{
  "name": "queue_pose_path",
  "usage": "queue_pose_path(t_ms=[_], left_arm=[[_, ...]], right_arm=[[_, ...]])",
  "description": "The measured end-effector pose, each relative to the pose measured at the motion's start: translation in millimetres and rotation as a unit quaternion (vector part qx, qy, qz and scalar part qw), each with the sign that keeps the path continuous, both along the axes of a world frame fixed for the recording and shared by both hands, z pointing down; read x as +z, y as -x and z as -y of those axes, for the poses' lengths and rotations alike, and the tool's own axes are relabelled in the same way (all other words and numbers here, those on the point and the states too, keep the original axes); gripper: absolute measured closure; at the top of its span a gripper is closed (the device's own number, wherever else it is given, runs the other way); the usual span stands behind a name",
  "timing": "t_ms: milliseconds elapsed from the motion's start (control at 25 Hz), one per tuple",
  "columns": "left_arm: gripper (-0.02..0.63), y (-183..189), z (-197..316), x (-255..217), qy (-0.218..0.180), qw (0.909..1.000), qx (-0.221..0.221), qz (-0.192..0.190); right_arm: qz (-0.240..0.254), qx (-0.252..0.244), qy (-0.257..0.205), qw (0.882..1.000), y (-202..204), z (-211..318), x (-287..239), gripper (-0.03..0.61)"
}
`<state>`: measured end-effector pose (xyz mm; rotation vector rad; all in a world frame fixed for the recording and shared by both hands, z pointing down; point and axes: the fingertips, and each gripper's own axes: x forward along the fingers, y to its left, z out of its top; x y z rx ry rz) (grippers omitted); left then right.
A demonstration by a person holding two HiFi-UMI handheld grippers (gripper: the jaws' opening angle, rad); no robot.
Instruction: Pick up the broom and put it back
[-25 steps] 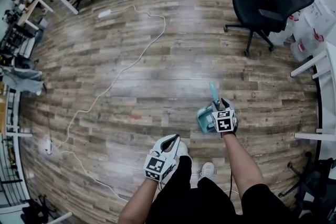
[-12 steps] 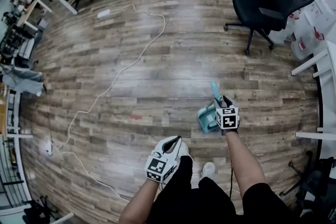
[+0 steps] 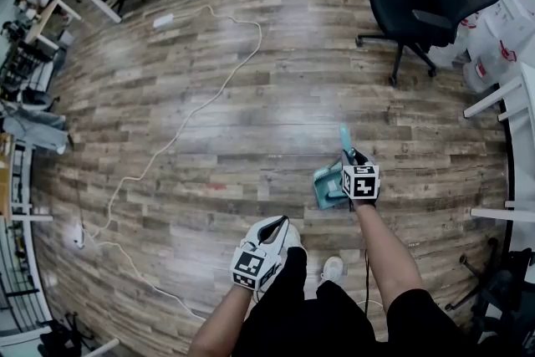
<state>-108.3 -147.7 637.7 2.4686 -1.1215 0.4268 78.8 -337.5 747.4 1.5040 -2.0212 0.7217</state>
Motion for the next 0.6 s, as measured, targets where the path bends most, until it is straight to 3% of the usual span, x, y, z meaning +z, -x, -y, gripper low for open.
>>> queue_pose_path(t_ms=[200, 320, 600], left_arm=[[0.595, -6, -1, 1, 0.002, 1.0, 0.005, -0.003], [0.595, -7, -2, 2, 0.004, 1.0, 0.007, -0.003], [0.595, -5, -3, 3, 0.006, 1.0, 0.003, -0.002]], right_arm=[[0.012, 0.004, 0.012, 1.0, 4, 4, 4, 0.459], [0.0, -0.015, 0.014, 1.0, 11, -1, 10, 0.365], [-0.016, -0.037, 0.012, 0.999, 12, -8, 14, 0.361]])
